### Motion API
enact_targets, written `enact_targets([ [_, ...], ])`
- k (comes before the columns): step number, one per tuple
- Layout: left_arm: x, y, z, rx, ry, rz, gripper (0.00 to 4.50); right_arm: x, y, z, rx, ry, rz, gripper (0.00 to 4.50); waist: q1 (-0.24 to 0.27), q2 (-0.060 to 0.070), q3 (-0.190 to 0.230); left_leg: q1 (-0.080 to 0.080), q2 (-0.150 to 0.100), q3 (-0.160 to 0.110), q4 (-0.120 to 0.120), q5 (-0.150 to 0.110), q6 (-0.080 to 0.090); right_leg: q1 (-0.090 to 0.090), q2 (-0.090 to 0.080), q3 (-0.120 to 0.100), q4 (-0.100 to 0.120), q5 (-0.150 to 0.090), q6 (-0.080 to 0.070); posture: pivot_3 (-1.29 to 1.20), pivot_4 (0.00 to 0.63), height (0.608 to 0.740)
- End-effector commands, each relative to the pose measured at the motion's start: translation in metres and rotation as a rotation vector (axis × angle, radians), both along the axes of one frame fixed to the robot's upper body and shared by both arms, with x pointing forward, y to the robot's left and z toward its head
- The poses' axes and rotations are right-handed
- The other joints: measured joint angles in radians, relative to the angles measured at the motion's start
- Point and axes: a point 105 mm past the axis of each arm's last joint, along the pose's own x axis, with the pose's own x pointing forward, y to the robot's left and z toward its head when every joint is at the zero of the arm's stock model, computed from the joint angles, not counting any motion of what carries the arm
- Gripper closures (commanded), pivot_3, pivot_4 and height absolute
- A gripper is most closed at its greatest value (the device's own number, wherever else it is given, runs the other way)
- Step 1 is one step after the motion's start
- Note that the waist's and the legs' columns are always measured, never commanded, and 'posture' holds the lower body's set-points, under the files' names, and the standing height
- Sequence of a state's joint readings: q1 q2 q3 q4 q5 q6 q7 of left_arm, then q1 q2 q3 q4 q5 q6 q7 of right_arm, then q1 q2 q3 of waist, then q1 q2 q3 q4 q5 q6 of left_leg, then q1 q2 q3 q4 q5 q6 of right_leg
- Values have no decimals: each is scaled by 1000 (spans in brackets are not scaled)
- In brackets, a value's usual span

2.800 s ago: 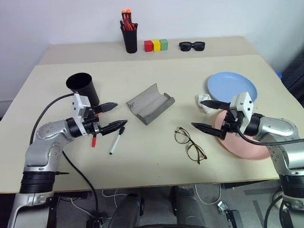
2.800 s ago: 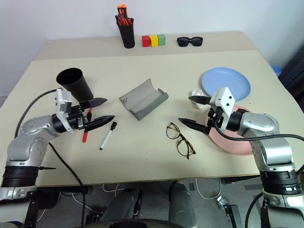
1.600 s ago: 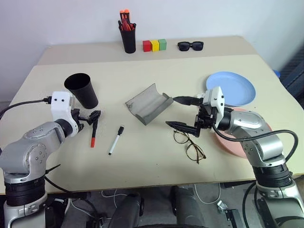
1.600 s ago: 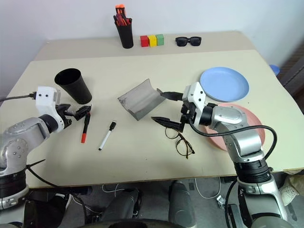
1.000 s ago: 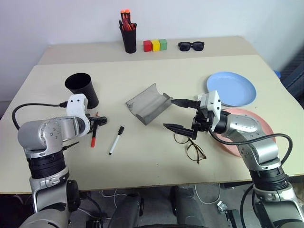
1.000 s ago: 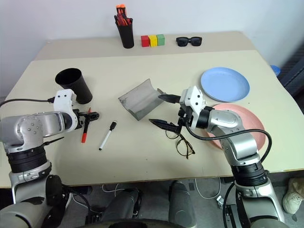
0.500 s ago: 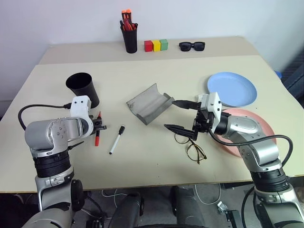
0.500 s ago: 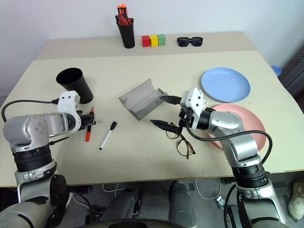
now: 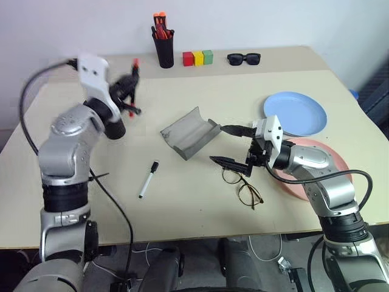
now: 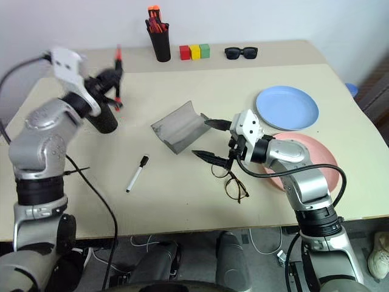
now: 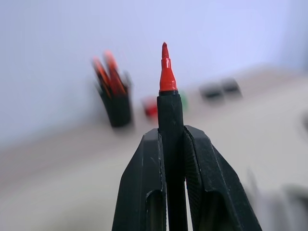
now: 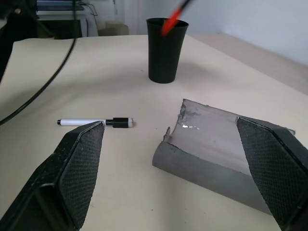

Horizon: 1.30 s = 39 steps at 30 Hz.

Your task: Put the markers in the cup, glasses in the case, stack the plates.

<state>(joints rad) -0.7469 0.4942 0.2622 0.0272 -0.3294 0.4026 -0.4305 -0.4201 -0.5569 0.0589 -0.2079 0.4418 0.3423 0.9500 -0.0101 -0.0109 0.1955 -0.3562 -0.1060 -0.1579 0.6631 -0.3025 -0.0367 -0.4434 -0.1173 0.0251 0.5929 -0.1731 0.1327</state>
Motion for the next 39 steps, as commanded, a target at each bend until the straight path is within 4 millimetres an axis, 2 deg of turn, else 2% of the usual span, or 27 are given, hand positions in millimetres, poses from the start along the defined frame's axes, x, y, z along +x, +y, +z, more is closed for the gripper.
enact_targets([
  [1,1,39,31,-18,-199,104,4403,-1,5,14,18,-49,22,0,-1,0,0,0,0,0,0,0,0,0,0,0,0,0,0,0,150,740],
  [3,7,53,32,-47,-237,141,4403,-1,5,14,15,-51,24,0,0,0,0,0,0,0,0,0,0,0,0,0,0,0,0,0,150,740],
  [7,18,75,18,-113,-228,221,4403,-2,5,16,13,-56,21,0,0,0,0,0,0,0,0,-1,2,0,0,0,-1,0,0,0,150,740],
  [11,27,74,-11,-161,-172,212,4403,-1,4,17,11,-57,15,0,1,0,0,-1,0,0,0,-2,3,0,0,0,0,0,1,0,150,740],
  [17,27,70,-37,-164,-120,196,4403,-2,4,18,11,-58,12,0,-5,-1,0,0,-1,0,1,-2,3,0,0,0,0,1,1,0,150,740],
  [20,24,69,-42,-178,-106,184,3094,-1,3,17,8,-58,6,0,-5,-1,0,0,0,0,1,-2,4,0,0,0,1,1,1,0,150,740],
  [25,18,62,-39,-165,-114,162,459,-1,4,17,9,-56,5,0,0,-1,0,-1,0,-1,1,-2,4,0,0,0,1,1,1,0,150,740],
  [26,16,59,-37,-166,-115,151,41,0,4,17,10,-56,5,0,1,-1,0,-1,0,-1,1,-2,4,0,0,0,1,1,1,0,150,740],
  [29,9,45,-30,-149,-88,93,41,0,4,17,9,-57,5,0,-1,-1,0,0,0,-1,1,-2,4,0,0,0,1,1,1,0,150,740],
  [32,-5,17,-25,-94,9,-29,41,0,3,17,10,-55,2,0,-3,-1,0,-1,0,-1,1,-2,4,0,0,0,1,1,1,0,150,740],
  [36,-34,-21,-36,5,220,-188,41,1,3,16,12,-54,1,0,-9,-1,0,0,0,-1,1,-2,4,0,0,0,1,1,1,0,150,740],
  [39,-48,-29,-53,94,409,-152,41,2,2,16,13,-56,2,0,-7,-1,0,0,0,-1,0,-3,5,0,0,0,2,1,1,0,150,740],
])
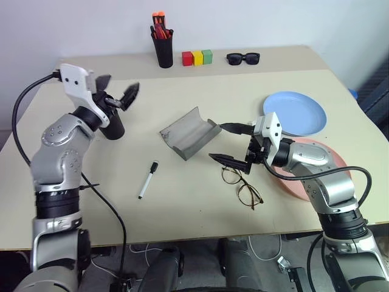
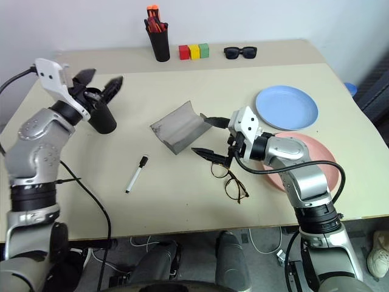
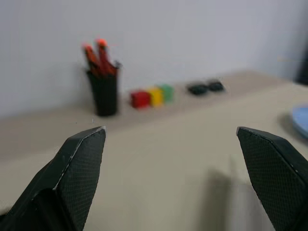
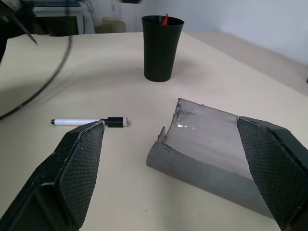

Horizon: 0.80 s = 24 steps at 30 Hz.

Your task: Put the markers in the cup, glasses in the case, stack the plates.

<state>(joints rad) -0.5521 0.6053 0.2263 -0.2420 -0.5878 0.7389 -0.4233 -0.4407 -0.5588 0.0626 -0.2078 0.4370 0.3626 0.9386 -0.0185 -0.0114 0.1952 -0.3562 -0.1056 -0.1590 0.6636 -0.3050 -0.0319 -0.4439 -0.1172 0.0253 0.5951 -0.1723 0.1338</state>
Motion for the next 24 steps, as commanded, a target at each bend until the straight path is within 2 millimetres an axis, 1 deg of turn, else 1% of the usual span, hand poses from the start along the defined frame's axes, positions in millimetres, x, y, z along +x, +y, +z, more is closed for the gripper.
enact_targets([
  [1,-16,-9,-10,105,157,24,41,0,1,13,21,-54,12,0,1,0,0,0,0,0,0,0,0,0,0,0,0,0,0,0,150,740],
  [2,-20,-11,-17,115,214,22,41,0,0,13,21,-54,12,0,2,0,0,1,0,0,0,0,0,0,0,0,0,0,0,0,150,740],
  [4,-31,-11,-46,205,389,41,41,2,-1,12,17,-55,11,0,2,0,0,1,0,0,0,0,0,1,1,0,0,0,0,0,150,740],
  [5,-34,-10,-55,230,447,54,41,2,-1,12,16,-55,10,0,2,0,0,1,0,0,0,0,0,1,1,0,0,0,0,0,150,740],
  [6,-38,-8,-68,238,530,62,41,2,0,12,17,-56,12,0,2,0,0,1,0,0,0,0,0,1,1,0,0,0,0,0,150,740],
  [7,-39,-8,-75,228,573,61,41,2,0,12,19,-57,15,0,2,0,0,1,-1,0,0,0,0,1,1,0,0,0,0,0,150,740],
  [9,-40,-16,-90,172,684,37,41,1,2,12,19,-58,21,0,5,0,0,1,-1,0,0,0,0,1,1,0,0,0,0,0,150,740],
  [11,-42,-25,-99,153,734,2,41,1,3,11,19,-59,23,0,7,0,0,0,-1,-1,0,0,0,1,1,0,0,0,0,0,150,740],
  [13,-46,-31,-107,205,757,-17,41,0,3,12,20,-59,25,0,6,0,0,0,-1,-1,0,0,-1,1,1,0,0,0,0,0,150,740],
  [17,-47,-27,-115,242,792,2,41,-7,-1,11,11,-41,50,0,4,0,0,1,0,-1,0,0,-1,0,1,0,0,0,0,0,150,740],
  [22,-54,-31,-128,256,850,-31,41,-8,-4,9,6,-40,40,0,6,0,0,0,-1,-1,0,0,-1,1,1,0,0,0,0,0,150,740],
  [24,-57,-35,-136,259,872,-44,551,-8,-3,9,8,-41,40,0,6,0,0,1,0,-1,0,0,-1,1,1,0,0,0,0,0,150,740],
])
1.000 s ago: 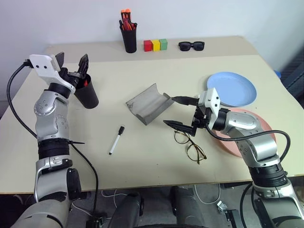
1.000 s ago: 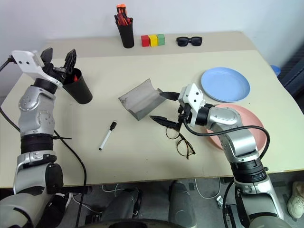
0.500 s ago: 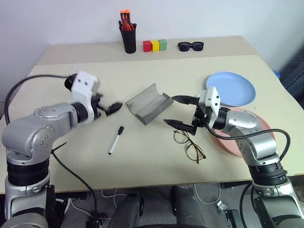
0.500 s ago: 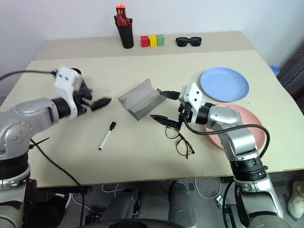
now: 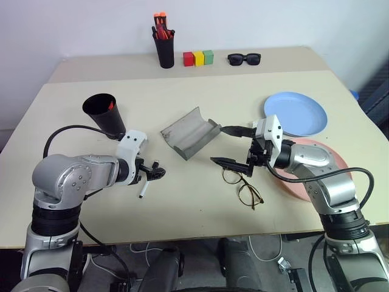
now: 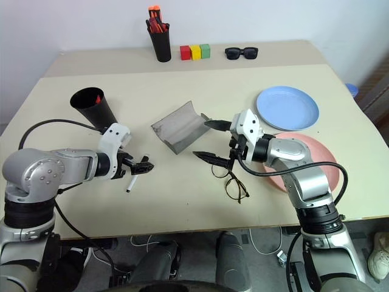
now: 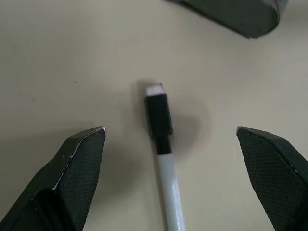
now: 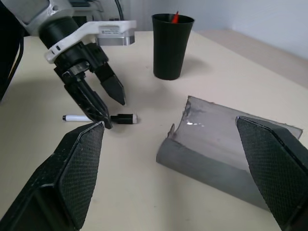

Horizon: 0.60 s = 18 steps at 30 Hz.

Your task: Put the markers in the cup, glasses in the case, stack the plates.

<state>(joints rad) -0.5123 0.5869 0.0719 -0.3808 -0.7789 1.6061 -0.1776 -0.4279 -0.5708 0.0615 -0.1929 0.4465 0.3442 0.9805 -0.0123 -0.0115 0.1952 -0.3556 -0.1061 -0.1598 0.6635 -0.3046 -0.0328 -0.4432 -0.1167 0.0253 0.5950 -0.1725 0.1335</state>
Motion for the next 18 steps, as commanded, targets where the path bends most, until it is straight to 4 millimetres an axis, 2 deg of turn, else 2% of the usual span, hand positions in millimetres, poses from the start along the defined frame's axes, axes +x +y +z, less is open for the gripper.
enact_targets([
  [1,-5,-4,-9,7,33,-9,852,-5,0,13,17,-48,12,0,0,0,0,0,0,0,0,0,0,0,0,0,0,0,0,0,150,740],
  [2,-5,-4,-11,13,35,-7,1205,-7,-1,11,15,-32,21,0,1,0,0,0,0,0,0,0,0,0,0,0,0,0,0,0,150,740],
  [5,0,-3,-8,26,16,11,2736,-11,-3,7,4,7,40,0,3,0,0,0,0,0,0,0,0,0,0,0,0,0,0,0,150,740],
  [8,11,-2,8,13,-62,41,4287,-12,-3,9,12,14,48,0,3,0,0,0,0,0,0,0,0,1,-1,0,0,0,0,0,150,740],
  [9,15,-3,17,-4,-105,36,4424,-11,-2,10,13,6,44,0,2,0,0,0,0,0,0,0,0,1,0,0,0,0,0,0,150,740],
  [13,37,2,60,-20,-327,45,4424,-9,-1,9,12,1,39,0,2,0,0,0,0,0,0,0,-1,0,0,0,0,0,0,0,150,740],
  [16,58,4,118,-201,-624,75,4424,-7,-1,10,12,-4,34,0,2,0,0,0,0,0,0,0,-1,0,0,0,-1,0,0,0,150,740],
  [18,64,11,144,-213,-763,70,4424,-6,0,10,14,-6,35,0,2,0,0,0,0,1,0,1,-1,0,-1,0,-1,0,0,0,150,740],
])
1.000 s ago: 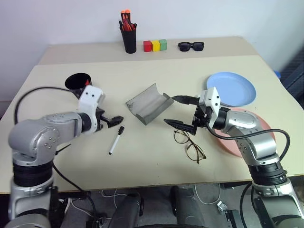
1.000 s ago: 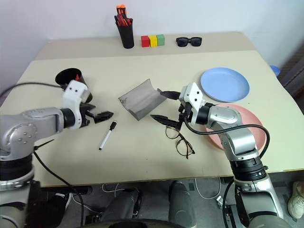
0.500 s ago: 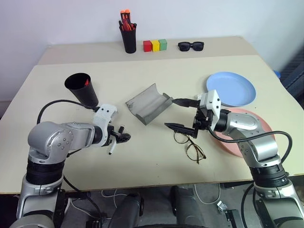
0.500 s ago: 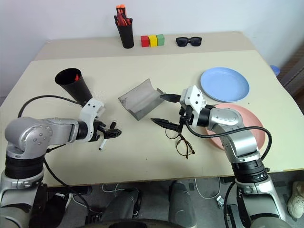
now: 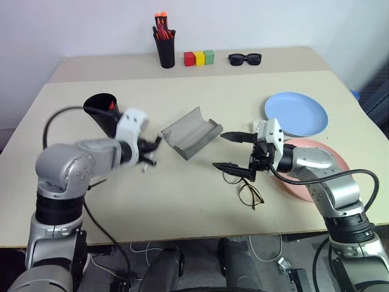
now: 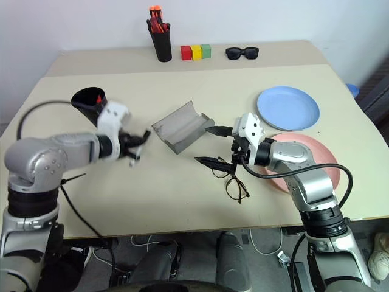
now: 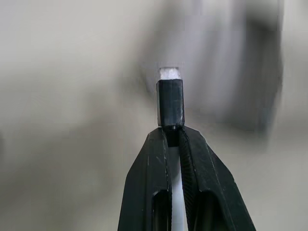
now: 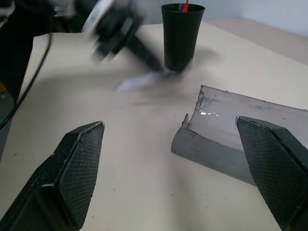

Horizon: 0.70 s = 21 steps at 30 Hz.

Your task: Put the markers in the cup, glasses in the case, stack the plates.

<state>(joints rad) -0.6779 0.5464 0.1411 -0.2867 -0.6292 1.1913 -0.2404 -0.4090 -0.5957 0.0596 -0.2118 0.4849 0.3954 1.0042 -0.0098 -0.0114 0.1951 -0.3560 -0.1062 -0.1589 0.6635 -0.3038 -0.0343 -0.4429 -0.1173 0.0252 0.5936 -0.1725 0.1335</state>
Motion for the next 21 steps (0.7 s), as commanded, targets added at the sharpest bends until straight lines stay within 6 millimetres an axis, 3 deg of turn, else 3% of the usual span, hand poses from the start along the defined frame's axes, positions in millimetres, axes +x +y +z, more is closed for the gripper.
enact_targets([
  [1,11,16,62,-74,-318,32,4424,1,2,16,22,-69,8,0,-1,0,0,0,0,0,0,1,-1,0,0,0,0,0,0,0,150,740],
  [4,16,33,107,-158,-594,97,4424,2,3,16,22,-71,8,0,0,0,0,0,0,1,0,2,-3,0,0,0,-1,0,0,0,150,740],
  [9,27,83,126,-137,-789,323,4424,2,4,17,21,-75,7,0,-1,0,0,0,0,1,0,2,-4,0,0,0,-1,0,0,0,150,740],
  [13,31,112,116,-123,-830,448,4424,2,2,17,13,-80,-2,0,0,0,0,0,0,1,0,2,-3,0,0,0,-1,0,0,0,150,740],
  [21,41,126,70,-130,-782,507,4424,3,3,18,16,-83,-6,0,1,0,0,-1,0,1,1,0,-1,0,-1,0,-1,0,0,0,150,740],
])
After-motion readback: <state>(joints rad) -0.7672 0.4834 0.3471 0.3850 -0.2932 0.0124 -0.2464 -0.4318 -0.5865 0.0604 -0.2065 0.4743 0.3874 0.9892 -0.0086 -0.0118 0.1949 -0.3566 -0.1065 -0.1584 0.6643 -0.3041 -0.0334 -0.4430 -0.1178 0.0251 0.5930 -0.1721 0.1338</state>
